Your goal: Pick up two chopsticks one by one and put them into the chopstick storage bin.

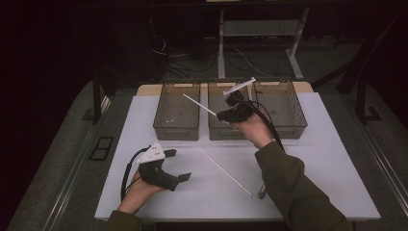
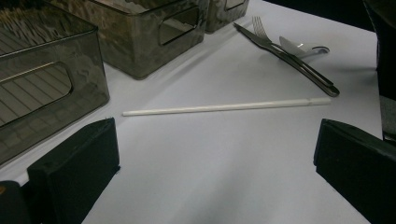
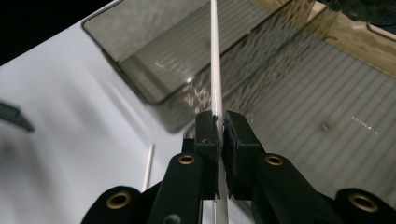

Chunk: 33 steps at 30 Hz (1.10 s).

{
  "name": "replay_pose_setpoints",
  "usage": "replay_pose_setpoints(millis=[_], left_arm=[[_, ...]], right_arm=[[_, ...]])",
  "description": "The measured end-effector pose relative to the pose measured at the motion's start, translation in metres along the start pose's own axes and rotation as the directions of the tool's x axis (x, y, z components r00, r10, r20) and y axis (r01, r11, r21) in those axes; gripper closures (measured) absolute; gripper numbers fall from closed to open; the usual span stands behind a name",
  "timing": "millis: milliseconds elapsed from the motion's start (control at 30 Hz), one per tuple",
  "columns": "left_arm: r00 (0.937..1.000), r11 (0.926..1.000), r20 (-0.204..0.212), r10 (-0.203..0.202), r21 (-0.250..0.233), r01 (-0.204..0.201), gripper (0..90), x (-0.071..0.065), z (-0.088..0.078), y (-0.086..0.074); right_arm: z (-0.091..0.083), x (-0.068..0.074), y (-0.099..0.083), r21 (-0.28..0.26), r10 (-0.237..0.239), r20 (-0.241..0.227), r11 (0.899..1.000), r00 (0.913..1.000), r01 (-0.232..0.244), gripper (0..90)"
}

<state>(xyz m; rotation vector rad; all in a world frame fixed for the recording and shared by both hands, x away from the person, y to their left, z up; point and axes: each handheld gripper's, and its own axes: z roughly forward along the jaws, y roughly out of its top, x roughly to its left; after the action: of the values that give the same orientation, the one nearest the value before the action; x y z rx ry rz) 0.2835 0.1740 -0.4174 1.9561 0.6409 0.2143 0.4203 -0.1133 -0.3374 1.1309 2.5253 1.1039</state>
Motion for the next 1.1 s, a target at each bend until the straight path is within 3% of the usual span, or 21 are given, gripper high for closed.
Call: replay_pose_setpoints(millis=[233, 467, 833, 1100], left_arm=[[1.0, 1.0, 0.007, 0.001, -0.006, -0.001, 0.0, 0.0, 0.0, 0.0], [0.9999, 0.9999, 0.014, 0.008, -0.008, -0.008, 0.0, 0.0, 0.001, 0.001], [0.9996, 0.9998, 0.026, 0.014, -0.012, -0.014, 0.0, 0.0, 0.001, 0.002], [0.9994, 0.9999, 0.032, 0.01, -0.012, -0.009, 0.0, -0.001, 0.001, 0.002]], right_arm=[[0.029, 0.003, 0.034, 0.026, 0.012, 0.022, 1.0, 0.9997, -0.012, 84.3], [0.057, 0.006, 0.058, 0.059, 0.032, 0.046, 0.998, 0.9984, -0.035, 84.3], [0.096, 0.017, 0.079, 0.106, 0.046, 0.048, 0.993, 0.9978, -0.051, 84.3], [0.11, 0.023, 0.084, 0.129, 0.048, 0.055, 0.99, 0.9974, -0.054, 84.1]])
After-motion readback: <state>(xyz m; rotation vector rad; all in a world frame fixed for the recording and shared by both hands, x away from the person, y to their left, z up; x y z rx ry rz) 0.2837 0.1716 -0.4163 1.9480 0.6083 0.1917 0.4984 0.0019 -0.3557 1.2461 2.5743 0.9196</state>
